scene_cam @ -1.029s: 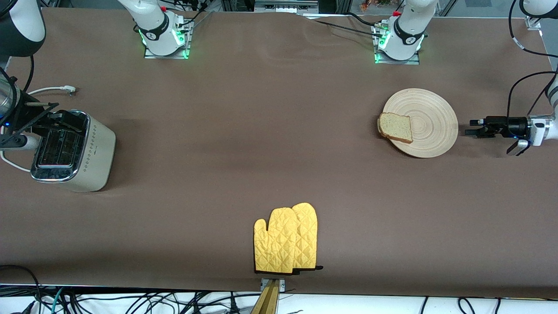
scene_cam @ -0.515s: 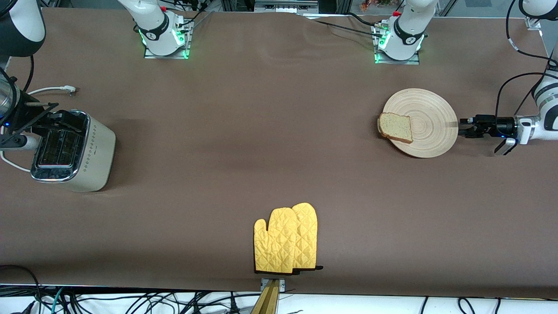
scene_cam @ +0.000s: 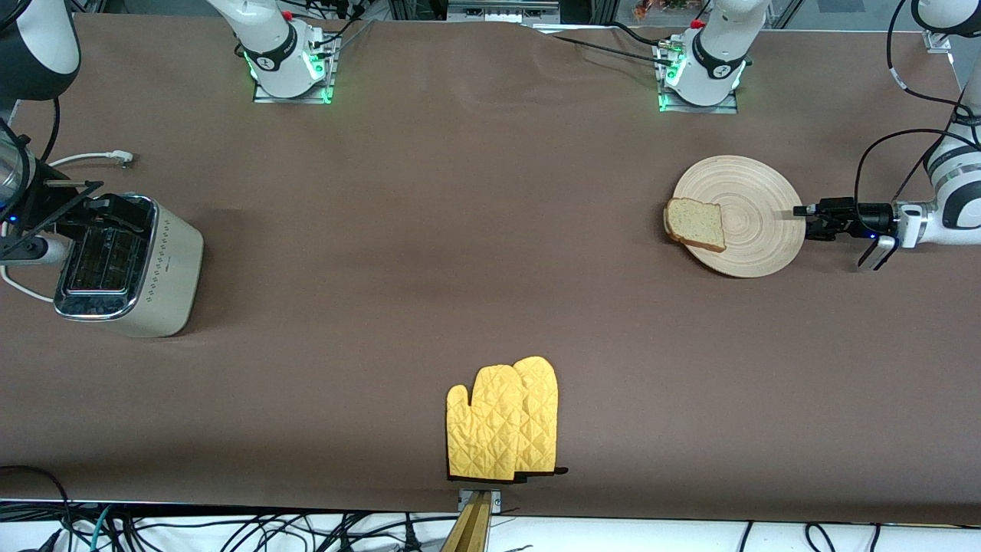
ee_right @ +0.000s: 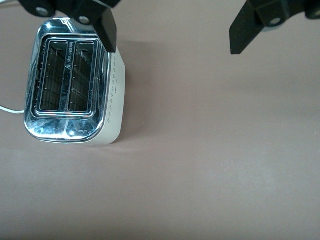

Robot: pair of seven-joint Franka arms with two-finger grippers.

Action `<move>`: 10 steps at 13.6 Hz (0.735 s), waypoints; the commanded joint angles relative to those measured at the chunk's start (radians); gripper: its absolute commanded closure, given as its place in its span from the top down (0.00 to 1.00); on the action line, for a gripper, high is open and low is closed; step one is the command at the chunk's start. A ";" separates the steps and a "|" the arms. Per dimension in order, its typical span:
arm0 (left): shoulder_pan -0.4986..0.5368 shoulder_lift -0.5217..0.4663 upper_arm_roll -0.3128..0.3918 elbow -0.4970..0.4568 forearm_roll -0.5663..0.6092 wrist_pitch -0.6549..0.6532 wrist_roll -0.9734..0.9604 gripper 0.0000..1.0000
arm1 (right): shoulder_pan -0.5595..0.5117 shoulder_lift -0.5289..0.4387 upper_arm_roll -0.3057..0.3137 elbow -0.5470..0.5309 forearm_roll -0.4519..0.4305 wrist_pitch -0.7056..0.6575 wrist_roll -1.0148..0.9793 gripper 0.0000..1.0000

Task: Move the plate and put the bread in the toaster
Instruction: 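Reach the left gripper down to the wooden plate's rim, then close the left gripper on the wooden plate's rim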

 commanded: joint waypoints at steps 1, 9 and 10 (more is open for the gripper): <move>-0.013 -0.018 0.003 -0.014 0.053 0.012 0.065 0.34 | -0.005 0.007 0.000 0.018 0.015 -0.005 -0.019 1.00; -0.013 -0.019 0.003 -0.004 0.054 0.009 0.069 0.06 | -0.003 0.007 0.001 0.018 0.015 -0.005 -0.019 1.00; -0.013 -0.021 0.003 -0.002 0.054 0.006 0.058 0.06 | -0.003 0.007 0.000 0.018 0.015 -0.005 -0.019 1.00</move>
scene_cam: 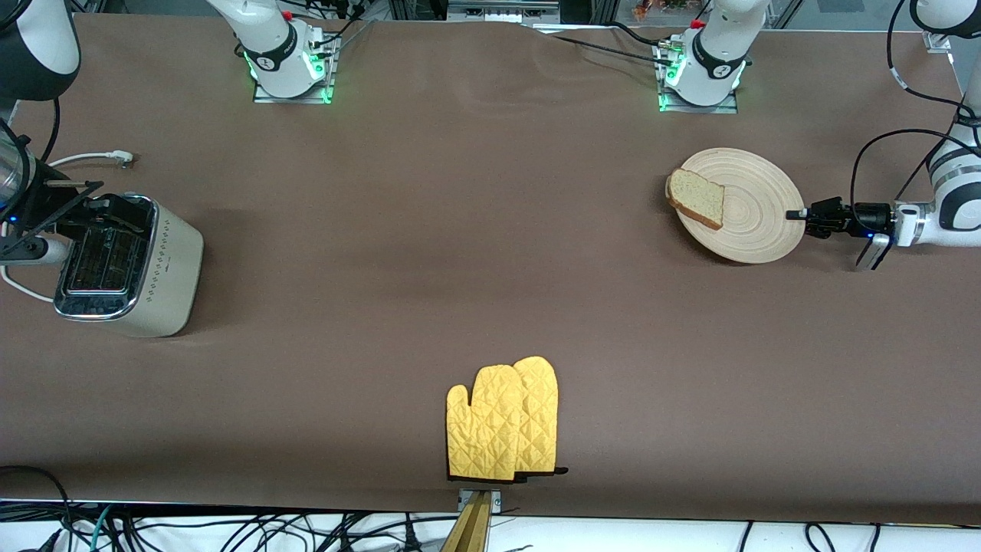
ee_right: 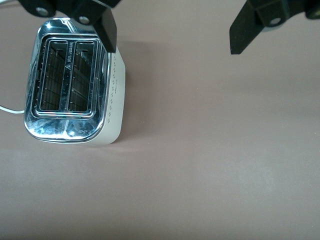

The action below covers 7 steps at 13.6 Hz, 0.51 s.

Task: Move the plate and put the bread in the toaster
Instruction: 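Close the left gripper on the wooden plate's rim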

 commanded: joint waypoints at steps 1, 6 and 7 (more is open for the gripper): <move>-0.005 -0.026 0.003 0.000 0.013 -0.024 0.016 0.05 | -0.003 0.007 0.001 0.018 0.015 -0.005 -0.019 1.00; -0.040 -0.030 -0.048 0.095 0.015 -0.125 -0.240 0.00 | -0.001 0.005 0.001 0.018 0.015 -0.006 -0.019 1.00; -0.050 -0.032 -0.068 0.098 0.002 -0.127 -0.276 0.00 | -0.001 0.007 0.001 0.018 0.015 -0.006 -0.019 1.00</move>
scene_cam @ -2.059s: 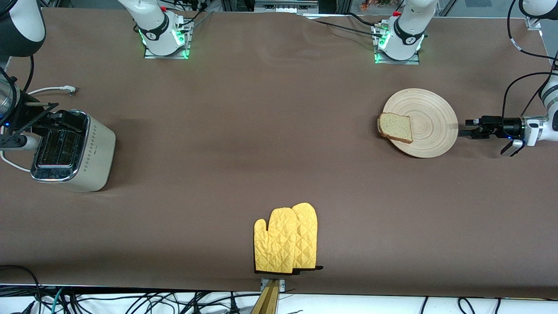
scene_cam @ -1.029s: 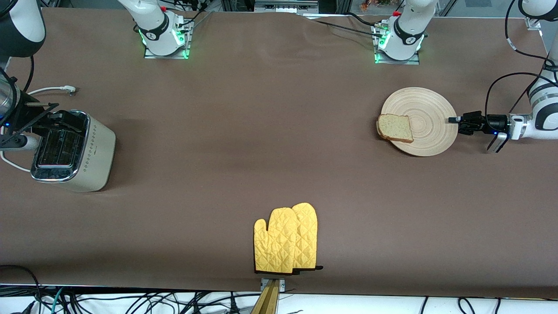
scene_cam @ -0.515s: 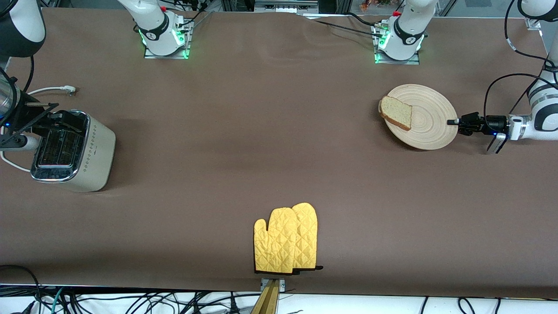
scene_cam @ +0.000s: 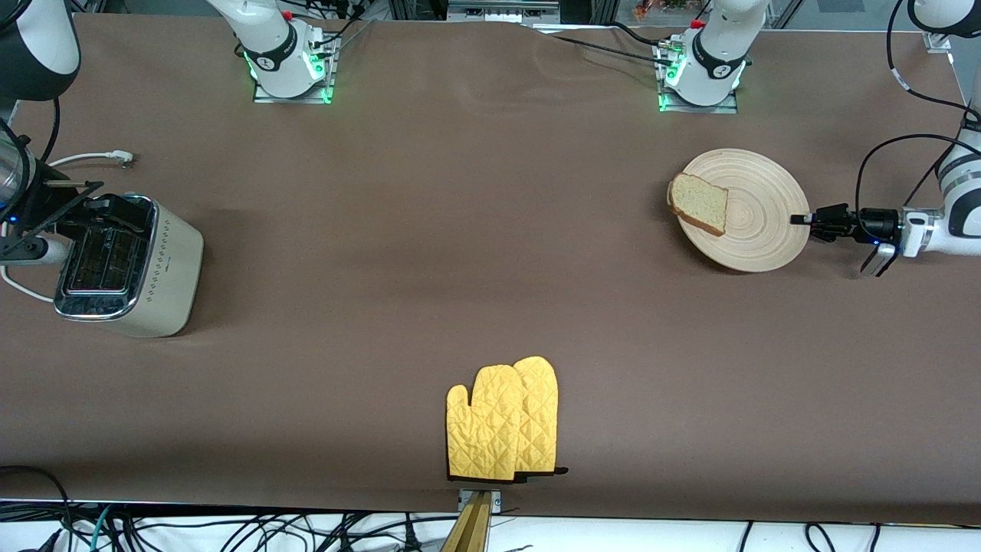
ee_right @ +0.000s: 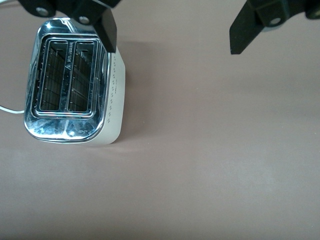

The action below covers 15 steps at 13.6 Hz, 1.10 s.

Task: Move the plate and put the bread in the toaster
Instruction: 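Slide the plate with the left gripper toward the table's middle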

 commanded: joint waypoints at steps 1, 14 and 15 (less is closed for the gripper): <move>-0.030 -0.023 -0.058 0.025 -0.008 -0.048 -0.112 0.00 | -0.001 0.007 0.003 0.018 0.015 -0.005 -0.019 1.00; -0.514 -0.027 -0.131 -0.056 -0.576 0.280 -0.350 0.00 | -0.003 0.005 -0.003 0.018 0.015 -0.005 -0.017 1.00; -0.555 -0.036 -0.152 -0.090 -0.647 0.361 -0.340 0.00 | -0.008 0.005 -0.003 0.018 0.015 0.000 -0.017 1.00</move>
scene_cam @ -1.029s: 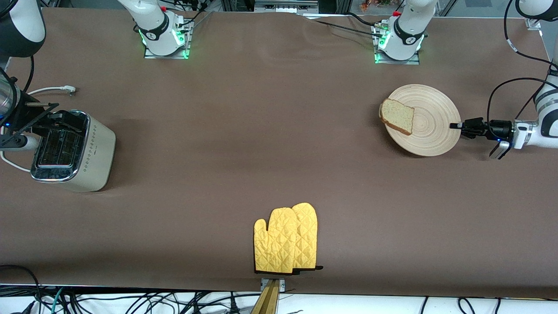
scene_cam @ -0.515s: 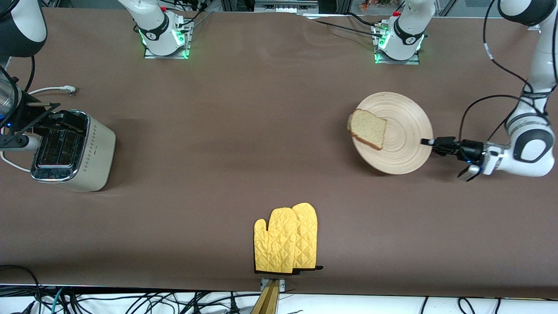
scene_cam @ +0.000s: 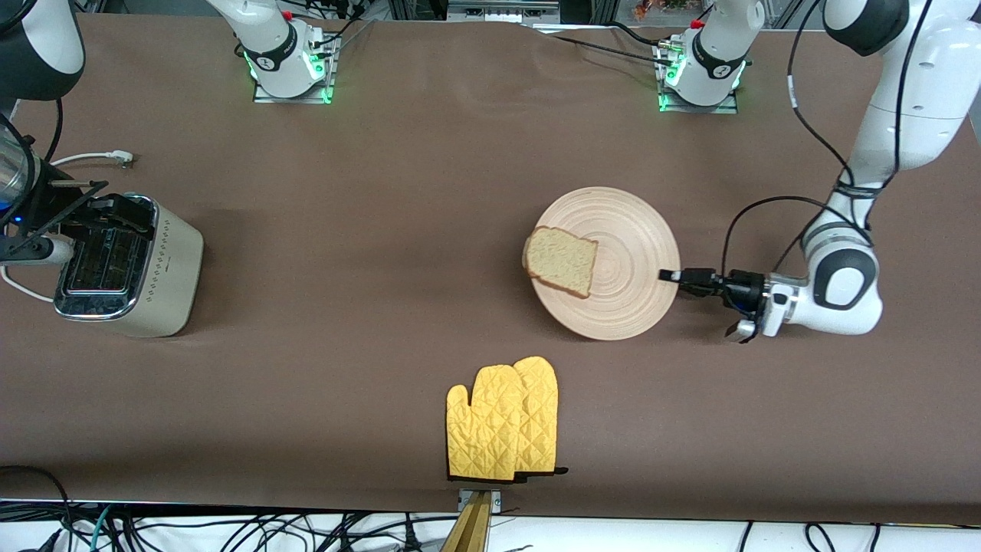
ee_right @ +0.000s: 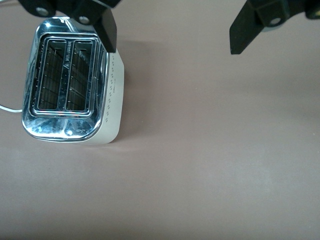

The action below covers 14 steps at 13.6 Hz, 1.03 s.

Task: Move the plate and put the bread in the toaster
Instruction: 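Slide the plate with the left gripper toward the table's middle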

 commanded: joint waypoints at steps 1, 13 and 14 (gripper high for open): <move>-0.072 -0.033 -0.041 -0.104 -0.159 0.162 0.039 0.00 | -0.013 0.006 0.000 0.017 0.015 0.002 -0.016 1.00; -0.198 -0.039 -0.138 -0.227 -0.404 0.520 0.335 1.00 | 0.008 0.049 0.005 0.001 0.016 -0.003 -0.002 1.00; -0.195 -0.052 -0.138 -0.227 -0.402 0.517 0.317 1.00 | 0.008 0.054 0.005 0.001 0.016 -0.003 -0.002 1.00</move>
